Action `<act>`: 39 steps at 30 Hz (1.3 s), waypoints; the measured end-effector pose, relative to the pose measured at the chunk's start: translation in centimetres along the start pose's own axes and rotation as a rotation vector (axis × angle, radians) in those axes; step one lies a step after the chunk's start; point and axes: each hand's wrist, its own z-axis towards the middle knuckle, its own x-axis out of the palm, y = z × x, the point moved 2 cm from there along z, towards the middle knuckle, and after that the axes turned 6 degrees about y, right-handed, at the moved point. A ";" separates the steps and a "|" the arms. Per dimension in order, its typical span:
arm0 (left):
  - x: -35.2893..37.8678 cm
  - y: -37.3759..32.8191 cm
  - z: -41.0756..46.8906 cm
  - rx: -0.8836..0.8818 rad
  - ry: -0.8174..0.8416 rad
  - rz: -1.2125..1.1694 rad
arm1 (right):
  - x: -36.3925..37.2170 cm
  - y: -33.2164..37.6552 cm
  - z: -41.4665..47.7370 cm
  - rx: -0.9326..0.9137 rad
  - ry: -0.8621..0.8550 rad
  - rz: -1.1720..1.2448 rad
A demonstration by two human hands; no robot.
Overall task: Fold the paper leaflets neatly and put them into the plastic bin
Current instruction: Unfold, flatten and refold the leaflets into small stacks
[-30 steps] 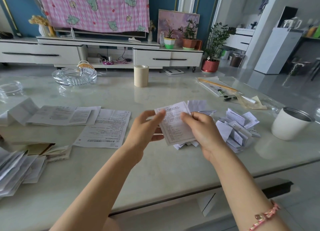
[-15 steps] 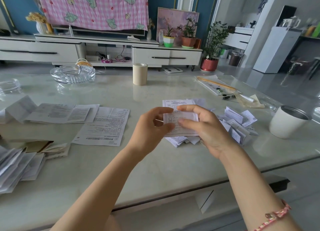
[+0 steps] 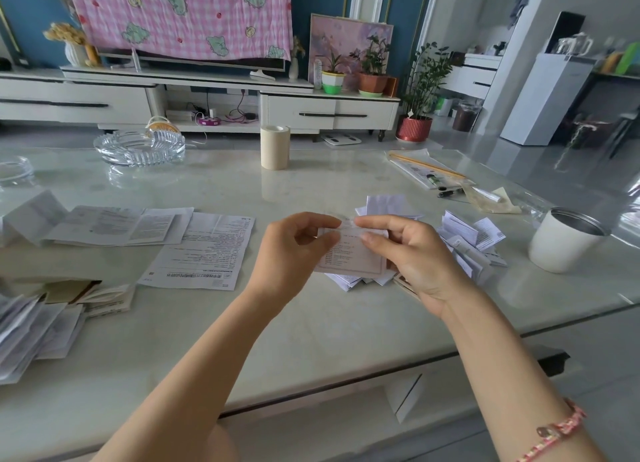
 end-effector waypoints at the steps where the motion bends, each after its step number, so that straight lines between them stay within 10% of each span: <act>1: -0.1 0.1 0.0 -0.010 0.003 -0.009 | -0.1 0.0 0.0 0.001 0.008 0.013; 13: -0.4 0.4 0.2 0.091 -0.055 0.272 | -0.3 0.0 0.0 -0.054 -0.052 -0.240; 24: -0.4 0.6 0.2 -0.166 -0.026 -0.196 | 1.1 0.3 -0.7 0.109 0.262 -0.125; 33: -0.4 1.2 0.3 -0.259 -0.121 -0.248 | -0.2 -1.1 1.1 -0.008 -0.317 0.057; 39: -0.3 2.5 0.5 -0.389 -0.119 -0.167 | 0.0 -2.5 2.7 -0.006 -0.330 -0.042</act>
